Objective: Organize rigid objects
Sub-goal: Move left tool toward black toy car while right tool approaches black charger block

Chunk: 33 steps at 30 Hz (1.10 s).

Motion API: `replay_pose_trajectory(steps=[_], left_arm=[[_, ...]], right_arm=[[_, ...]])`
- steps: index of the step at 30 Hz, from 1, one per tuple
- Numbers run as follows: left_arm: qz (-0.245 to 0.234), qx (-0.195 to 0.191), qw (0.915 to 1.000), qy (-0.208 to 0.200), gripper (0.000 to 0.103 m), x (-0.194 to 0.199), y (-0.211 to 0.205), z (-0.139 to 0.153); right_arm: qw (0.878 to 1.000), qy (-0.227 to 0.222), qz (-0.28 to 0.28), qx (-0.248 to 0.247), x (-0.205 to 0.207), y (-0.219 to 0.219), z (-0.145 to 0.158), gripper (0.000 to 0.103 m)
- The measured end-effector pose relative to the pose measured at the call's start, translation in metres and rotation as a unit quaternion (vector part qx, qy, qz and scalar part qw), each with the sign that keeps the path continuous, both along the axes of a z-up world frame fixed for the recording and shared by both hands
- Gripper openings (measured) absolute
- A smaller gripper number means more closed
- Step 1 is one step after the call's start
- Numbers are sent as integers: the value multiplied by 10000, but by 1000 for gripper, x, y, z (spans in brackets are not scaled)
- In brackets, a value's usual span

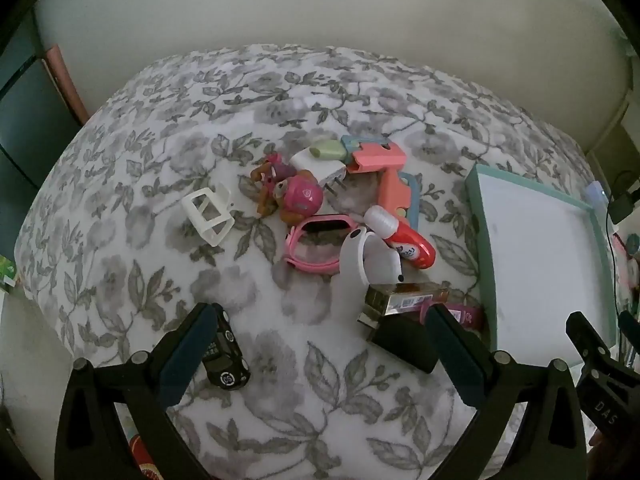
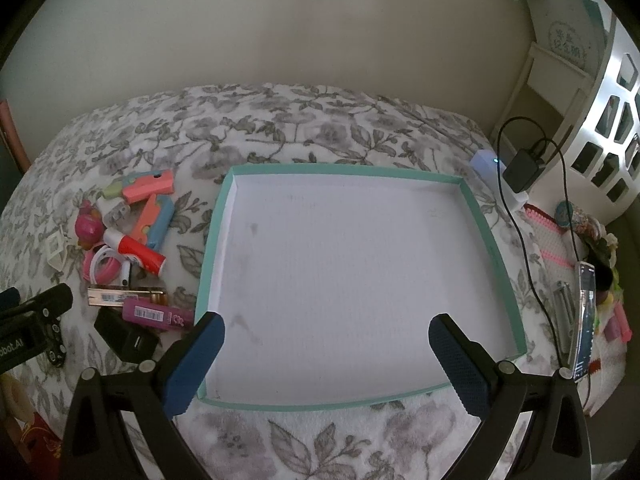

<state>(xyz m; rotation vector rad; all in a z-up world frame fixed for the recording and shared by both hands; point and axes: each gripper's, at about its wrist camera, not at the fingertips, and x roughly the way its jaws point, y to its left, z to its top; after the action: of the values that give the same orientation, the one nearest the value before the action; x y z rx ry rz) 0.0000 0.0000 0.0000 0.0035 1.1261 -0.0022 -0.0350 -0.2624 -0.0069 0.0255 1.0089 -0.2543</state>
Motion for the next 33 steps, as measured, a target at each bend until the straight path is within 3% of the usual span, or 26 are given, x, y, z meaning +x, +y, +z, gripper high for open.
replay_pose_trajectory(steps=[17, 20, 25, 33], left_arm=[[123, 32, 9998, 126, 103, 0, 5, -3], [192, -126, 9994, -249, 103, -2, 7, -2], [271, -402, 9980, -406, 103, 0, 11, -3], [452, -65, 9987, -219, 103, 2, 15, -4]], right_arm=[[10000, 10, 0, 2, 0, 0, -2, 103], [10000, 10, -2, 4, 0, -2, -2, 103], [10000, 15, -1, 3, 0, -1, -2, 103], [10000, 18, -3, 6, 0, -1, -2, 103]])
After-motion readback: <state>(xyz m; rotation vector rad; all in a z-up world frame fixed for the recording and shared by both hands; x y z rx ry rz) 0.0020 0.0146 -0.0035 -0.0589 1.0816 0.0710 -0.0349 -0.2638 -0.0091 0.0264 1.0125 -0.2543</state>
